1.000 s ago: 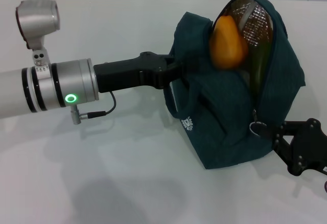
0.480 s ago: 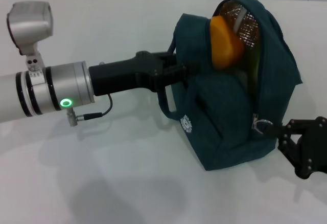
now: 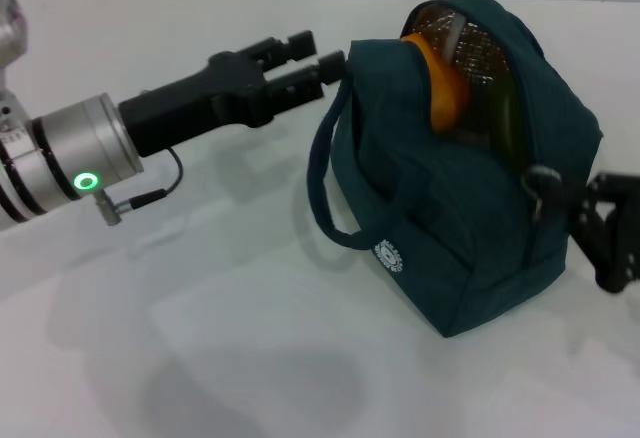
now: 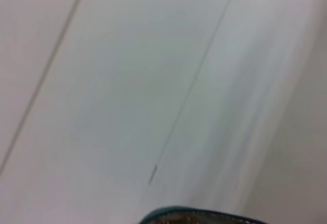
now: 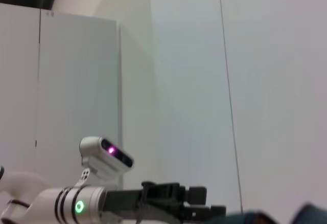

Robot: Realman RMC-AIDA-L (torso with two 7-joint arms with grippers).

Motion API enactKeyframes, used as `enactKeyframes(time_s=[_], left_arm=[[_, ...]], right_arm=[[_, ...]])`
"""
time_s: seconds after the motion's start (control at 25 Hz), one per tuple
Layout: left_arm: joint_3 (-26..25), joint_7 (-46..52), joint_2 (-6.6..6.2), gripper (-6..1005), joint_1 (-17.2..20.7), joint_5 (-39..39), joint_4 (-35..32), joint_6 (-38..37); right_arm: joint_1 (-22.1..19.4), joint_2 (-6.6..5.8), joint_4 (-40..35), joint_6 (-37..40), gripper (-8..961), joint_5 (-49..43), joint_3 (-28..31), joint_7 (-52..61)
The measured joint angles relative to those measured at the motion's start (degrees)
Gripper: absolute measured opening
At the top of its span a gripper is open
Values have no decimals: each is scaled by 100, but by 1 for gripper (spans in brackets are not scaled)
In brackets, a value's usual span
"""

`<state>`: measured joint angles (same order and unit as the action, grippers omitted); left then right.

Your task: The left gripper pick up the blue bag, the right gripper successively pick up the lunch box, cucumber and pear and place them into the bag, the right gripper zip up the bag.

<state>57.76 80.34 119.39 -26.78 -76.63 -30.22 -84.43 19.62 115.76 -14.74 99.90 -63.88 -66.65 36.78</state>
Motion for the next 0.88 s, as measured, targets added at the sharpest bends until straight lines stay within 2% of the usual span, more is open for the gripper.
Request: enactKeyframes(time_s=[0.16, 0.64, 0.88], left_arm=[[-54, -47, -4, 713, 53, 9, -30, -3], [-585, -79, -21, 710, 276, 99, -63, -203], [-797, -70, -23, 709, 380, 105, -57, -205]], right_arm=[[317, 9, -19, -40, 4, 197, -1, -1], [1399, 39, -27, -521, 5, 756, -53, 22], [1889, 45, -54, -650, 5, 755, -579, 28]])
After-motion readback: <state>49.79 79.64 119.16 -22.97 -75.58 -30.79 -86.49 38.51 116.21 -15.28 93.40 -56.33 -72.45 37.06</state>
